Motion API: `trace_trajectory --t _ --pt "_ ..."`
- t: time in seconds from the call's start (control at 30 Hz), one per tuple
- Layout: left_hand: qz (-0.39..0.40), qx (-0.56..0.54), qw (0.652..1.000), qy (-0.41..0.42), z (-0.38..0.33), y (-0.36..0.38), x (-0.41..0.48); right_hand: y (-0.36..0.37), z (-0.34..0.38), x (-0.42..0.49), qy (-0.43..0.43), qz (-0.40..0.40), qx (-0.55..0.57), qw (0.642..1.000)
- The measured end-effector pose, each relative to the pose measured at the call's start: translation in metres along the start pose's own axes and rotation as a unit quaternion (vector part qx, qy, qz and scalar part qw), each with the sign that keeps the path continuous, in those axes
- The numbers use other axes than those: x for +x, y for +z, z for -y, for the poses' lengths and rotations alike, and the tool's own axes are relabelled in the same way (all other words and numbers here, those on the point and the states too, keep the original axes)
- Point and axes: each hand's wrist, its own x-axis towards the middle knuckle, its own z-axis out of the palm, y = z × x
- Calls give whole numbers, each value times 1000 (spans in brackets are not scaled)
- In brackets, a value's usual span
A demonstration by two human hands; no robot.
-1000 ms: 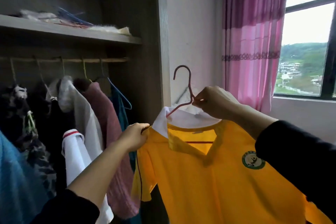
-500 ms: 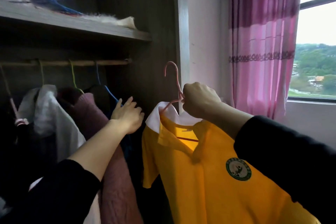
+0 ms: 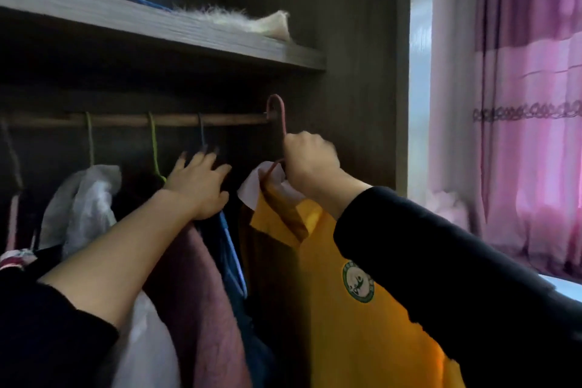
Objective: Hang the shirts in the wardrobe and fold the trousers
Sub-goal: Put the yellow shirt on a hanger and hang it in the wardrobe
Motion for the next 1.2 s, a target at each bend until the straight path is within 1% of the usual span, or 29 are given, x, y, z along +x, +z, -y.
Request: trace_trajectory --t 0.1,0.2,0.3,0.4,0.47,0.63,0.77,0.87,1.0,1.1,1.2 --pt "-61 -11 997 -40 12 -3 25 14 8 36 -15 2 -15 1000" --pt "-131 7 989 -73 23 -1 48 28 15 68 -35 -39 -18 998" --pt "-155 7 984 -87 28 1 56 37 20 91 -44 -56 18 997" --pt "-182 29 979 -88 26 7 60 50 23 98 -60 -40 65 995" --pt "-193 35 976 -92 26 10 62 65 26 102 -62 -27 84 994" --pt "-202 12 976 -81 27 9 59 89 27 98 -38 19 107 993" --pt "-170 -22 982 -80 25 4 51 90 23 92 -41 36 100 994" --pt "-140 -57 985 -84 20 -1 38 83 21 80 -31 32 76 996" --pt "-136 -96 982 -86 7 -6 5 70 13 41 -38 -31 79 996" --pt "-179 -134 973 -61 -5 -8 -30 61 6 -6 -50 -61 115 990" --pt "-207 -208 955 -33 -25 -6 -68 56 -2 -66 -67 -75 135 986"
